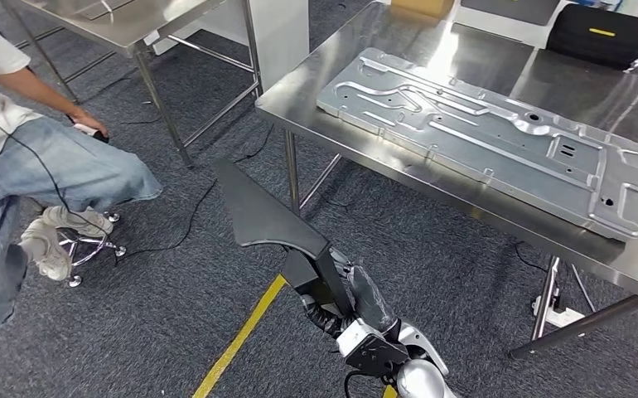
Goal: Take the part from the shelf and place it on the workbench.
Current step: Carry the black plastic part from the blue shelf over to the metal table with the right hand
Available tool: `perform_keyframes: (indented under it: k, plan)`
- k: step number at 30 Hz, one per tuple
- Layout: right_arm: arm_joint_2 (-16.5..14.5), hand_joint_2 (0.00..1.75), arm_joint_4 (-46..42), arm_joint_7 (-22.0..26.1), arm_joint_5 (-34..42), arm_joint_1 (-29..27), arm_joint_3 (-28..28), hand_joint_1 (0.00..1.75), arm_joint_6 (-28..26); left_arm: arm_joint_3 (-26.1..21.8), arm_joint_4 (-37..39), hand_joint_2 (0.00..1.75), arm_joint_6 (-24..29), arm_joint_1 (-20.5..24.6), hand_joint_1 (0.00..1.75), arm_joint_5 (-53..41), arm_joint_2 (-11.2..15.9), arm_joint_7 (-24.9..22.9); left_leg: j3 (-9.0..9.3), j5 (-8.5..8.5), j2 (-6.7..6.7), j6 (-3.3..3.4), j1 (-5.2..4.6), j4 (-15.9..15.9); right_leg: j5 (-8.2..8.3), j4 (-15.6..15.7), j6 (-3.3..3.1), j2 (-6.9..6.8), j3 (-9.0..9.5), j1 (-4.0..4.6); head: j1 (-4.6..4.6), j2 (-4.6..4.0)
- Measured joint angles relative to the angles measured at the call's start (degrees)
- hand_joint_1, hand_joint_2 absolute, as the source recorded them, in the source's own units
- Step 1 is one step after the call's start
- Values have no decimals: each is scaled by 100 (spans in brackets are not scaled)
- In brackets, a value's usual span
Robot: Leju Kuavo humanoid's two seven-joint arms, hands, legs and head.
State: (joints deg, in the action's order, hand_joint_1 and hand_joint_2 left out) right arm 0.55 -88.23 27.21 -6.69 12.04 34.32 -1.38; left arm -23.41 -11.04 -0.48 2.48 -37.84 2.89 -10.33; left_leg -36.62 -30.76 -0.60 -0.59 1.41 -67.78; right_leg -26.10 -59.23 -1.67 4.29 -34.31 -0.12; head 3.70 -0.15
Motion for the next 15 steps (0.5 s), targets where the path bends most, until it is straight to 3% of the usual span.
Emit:
perform_keyframes:
  k: [2, 4, 6, 8, 10, 11, 13, 15]
  plan:
    - [0, 175, -1, -5, 2, 7, 1, 173, 0, -10, 0, 175, -5, 2, 0, -4, 5, 10, 243, 239, -245, 14, 24, 595, -42, -88, 64, 135, -45, 0, 1, 0]
    - [0, 175, -1, -13, 5, 12, 2, 173, 2, -30, 0, 175, -14, 26, 0, -4, 15, 16, 307, 235, -343, 69, 10, 729, -47, -128, 132, 245, -99, -5, 3, 0]
    - [2, 175, -1, -17, 13, 12, 2, 173, 7, -46, 0, 175, -43, 59, 0, -16, 28, 20, 333, 259, -211, 154, 16, 758, -42, -138, 190, 276, -122, -14, 4, 0]
    - [6, 175, -3, -20, 23, 23, 2, 173, 10, -51, 0, 175, -82, 63, 0, -46, 37, 27, 371, 284, -70, 235, 35, 815, -185, -378, 249, 16, -238, -8, 21, 0]
    - [9, 175, -4, -21, 31, 32, 3, 173, 14, -54, 0, 175, -107, 47, 0, -75, 41, 39, 387, 279, 69, 281, 20, 834, -495, -1020, 312, -299, -565, -29, 37, 0]
    - [10, 175, -3, -21, 34, 30, 3, 173, 15, -54, 0, 175, -114, 40, 0, -84, 43, 46, 389, 271, 144, 291, 12, 834, -620, -1363, 338, -360, -751, -47, 35, 0]
    - [17, 175, -1, -22, 36, 20, 4, 173, 19, -55, 0, 175, -124, 33, 0, -107, 45, 58, 399, 252, 279, 291, 7, 833, -627, -1661, 366, -400, -933, -71, 36, 0]
    - [23, 175, -1, -23, 36, 16, 4, 173, 20, -55, 0, 175, -127, 34, 0, -120, 45, 63, 409, 240, 346, 285, 7, 832, -503, -1577, 369, -411, -907, -77, 37, 0]
